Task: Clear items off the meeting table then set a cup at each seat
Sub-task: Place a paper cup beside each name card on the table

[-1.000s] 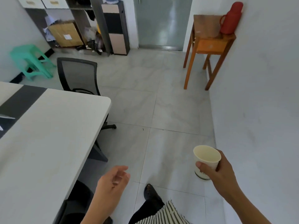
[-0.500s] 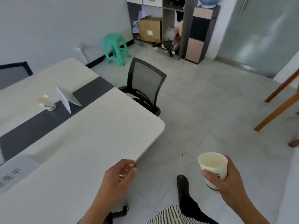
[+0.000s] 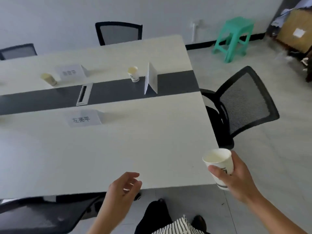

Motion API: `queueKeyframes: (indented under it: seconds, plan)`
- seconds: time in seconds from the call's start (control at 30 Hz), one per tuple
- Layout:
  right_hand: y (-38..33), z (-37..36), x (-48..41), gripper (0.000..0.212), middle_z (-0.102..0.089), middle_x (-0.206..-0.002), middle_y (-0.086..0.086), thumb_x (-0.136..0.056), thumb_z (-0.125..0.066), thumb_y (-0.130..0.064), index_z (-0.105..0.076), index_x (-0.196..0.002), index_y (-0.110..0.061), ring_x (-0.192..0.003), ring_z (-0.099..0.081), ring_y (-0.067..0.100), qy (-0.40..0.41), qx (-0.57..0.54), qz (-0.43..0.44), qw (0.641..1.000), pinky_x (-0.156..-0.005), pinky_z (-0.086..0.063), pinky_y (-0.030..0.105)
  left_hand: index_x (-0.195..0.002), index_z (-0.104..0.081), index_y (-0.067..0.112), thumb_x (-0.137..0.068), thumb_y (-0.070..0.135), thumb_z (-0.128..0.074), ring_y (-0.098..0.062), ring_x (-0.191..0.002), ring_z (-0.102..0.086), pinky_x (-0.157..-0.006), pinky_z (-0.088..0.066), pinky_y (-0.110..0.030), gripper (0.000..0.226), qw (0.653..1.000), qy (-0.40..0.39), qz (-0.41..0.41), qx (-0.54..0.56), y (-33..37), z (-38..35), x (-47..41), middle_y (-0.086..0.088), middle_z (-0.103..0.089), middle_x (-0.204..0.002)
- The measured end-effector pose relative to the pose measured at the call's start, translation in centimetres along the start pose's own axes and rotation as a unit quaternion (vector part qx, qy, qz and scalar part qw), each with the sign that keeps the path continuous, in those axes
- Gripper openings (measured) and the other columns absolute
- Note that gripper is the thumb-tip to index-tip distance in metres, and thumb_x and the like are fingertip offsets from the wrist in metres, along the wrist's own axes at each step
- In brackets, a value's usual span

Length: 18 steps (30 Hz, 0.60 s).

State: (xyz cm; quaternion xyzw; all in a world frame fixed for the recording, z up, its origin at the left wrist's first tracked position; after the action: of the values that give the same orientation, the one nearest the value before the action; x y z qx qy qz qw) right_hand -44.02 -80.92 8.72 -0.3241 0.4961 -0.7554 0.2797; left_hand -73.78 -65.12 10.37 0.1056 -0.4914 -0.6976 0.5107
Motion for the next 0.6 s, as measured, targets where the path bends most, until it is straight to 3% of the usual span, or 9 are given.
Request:
queueKeyframes:
  seconds: [0.1,0.23,0.37,0.47,0.6]
  plan:
    - [-1.3,-3.4,-4.5,0.045,-0.068,-0.085,-0.014,-0.055,-0.075,-0.060,-0.059,-0.095,-0.047,-0.069,-0.065,0.002,-0.066,-0.002,0.004,0.998,-0.050,-0.053,0.018,-0.096,-0.067,0.031,-0.089,0.017,-0.067,-0.006,-0.079,-0.067,-0.068,-0.053,-0.015,0.016,0.999,0.036,0.031,0.009,-1.5,1.6,-1.2,0.014,-0.071,-0.091]
    - [-3.1,-9.3,-10.0,0.046,-0.067,-0.083,-0.010,-0.055,-0.076,-0.059,-0.058,-0.094,-0.043,-0.063,-0.062,0.004,-0.125,0.007,0.008,0.992,-0.048,-0.053,0.020,-0.097,-0.066,0.033,-0.089,0.018,-0.066,-0.010,-0.079,-0.068,-0.072,-0.056,-0.026,0.016,0.996,0.062,0.051,0.028,-3.1,4.6,-5.0,0.002,-0.072,-0.085]
    - [-5.9,-15.5,-16.0,0.046,-0.067,-0.083,-0.013,-0.054,-0.075,-0.062,-0.056,-0.093,-0.044,-0.064,-0.062,0.004,-0.151,0.041,0.005,0.988,-0.049,-0.054,0.023,-0.095,-0.065,0.035,-0.089,0.020,-0.066,-0.010,-0.077,-0.068,-0.067,-0.053,-0.022,0.016,0.994,0.072,0.068,0.043,-4.3,8.1,-10.5,0.001,-0.072,-0.082]
    - [-8.0,-20.0,-20.6,0.049,-0.068,-0.084,-0.016,-0.056,-0.071,-0.068,-0.055,-0.095,-0.043,-0.071,-0.063,0.005,-0.163,0.086,0.011,0.983,-0.055,-0.055,0.028,-0.095,-0.065,0.034,-0.089,0.021,-0.066,-0.011,-0.074,-0.068,-0.066,-0.054,-0.026,0.015,0.994,0.067,0.075,0.046,-5.5,10.7,-14.9,0.002,-0.071,-0.080]
    - [-9.9,-26.0,-26.8,0.057,-0.067,-0.094,-0.012,-0.056,-0.068,-0.072,-0.055,-0.101,-0.038,-0.089,-0.064,0.012,-0.170,0.140,0.009,0.975,-0.077,-0.056,0.041,-0.097,-0.064,0.031,-0.090,0.022,-0.066,-0.016,-0.076,-0.068,-0.069,-0.054,-0.030,0.012,0.993,0.044,0.105,0.038,-7.9,12.8,-19.5,0.005,-0.069,-0.081]
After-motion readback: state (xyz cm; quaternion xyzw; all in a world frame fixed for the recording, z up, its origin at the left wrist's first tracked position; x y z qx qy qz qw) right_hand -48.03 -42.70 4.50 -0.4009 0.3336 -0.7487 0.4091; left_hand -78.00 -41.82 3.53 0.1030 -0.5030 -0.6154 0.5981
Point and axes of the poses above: each hand's wrist, its own x-axis away from the middle knuckle, its own z-axis out of the back of the hand, y = z × x, the point moved 5 cm from there along -x, towards the middle knuckle
